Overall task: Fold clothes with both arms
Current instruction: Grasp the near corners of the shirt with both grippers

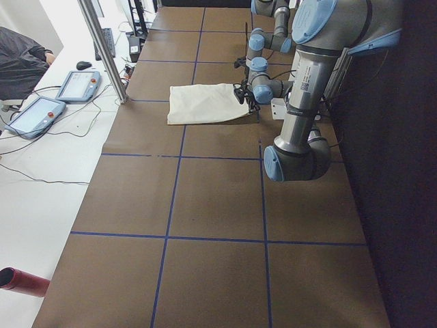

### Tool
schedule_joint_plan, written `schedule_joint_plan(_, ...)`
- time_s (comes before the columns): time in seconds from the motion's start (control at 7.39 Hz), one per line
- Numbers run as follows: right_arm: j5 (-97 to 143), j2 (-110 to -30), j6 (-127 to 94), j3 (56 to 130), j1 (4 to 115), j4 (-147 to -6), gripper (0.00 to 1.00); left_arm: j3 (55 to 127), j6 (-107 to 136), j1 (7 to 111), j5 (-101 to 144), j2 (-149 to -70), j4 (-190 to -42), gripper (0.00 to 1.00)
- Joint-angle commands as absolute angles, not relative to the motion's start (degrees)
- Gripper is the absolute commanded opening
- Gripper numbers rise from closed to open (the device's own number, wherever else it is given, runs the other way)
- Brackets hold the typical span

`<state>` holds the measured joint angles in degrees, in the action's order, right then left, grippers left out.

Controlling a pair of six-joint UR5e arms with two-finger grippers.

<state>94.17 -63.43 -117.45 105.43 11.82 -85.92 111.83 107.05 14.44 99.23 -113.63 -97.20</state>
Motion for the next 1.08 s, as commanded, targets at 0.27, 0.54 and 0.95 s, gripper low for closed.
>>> schedule_joint_plan(0.27, 94.13, -63.81, -118.21, 105.2, 11.51, -87.19, 1.0, 111.8, 107.05, 14.24, 99.23, -113.73, -97.21, 0.0)
schedule_joint_plan(0.54, 94.13, -63.81, -118.13, 105.29, 11.51, -87.19, 0.22, 111.8, 107.05, 14.15, 99.23, -113.64, -97.21, 0.0)
schedule_joint_plan(0.95, 94.31, -63.55, -117.86, 105.29, 12.04, -87.19, 0.0, 111.8, 107.05, 14.15, 99.23, -113.73, -97.12, 0.0)
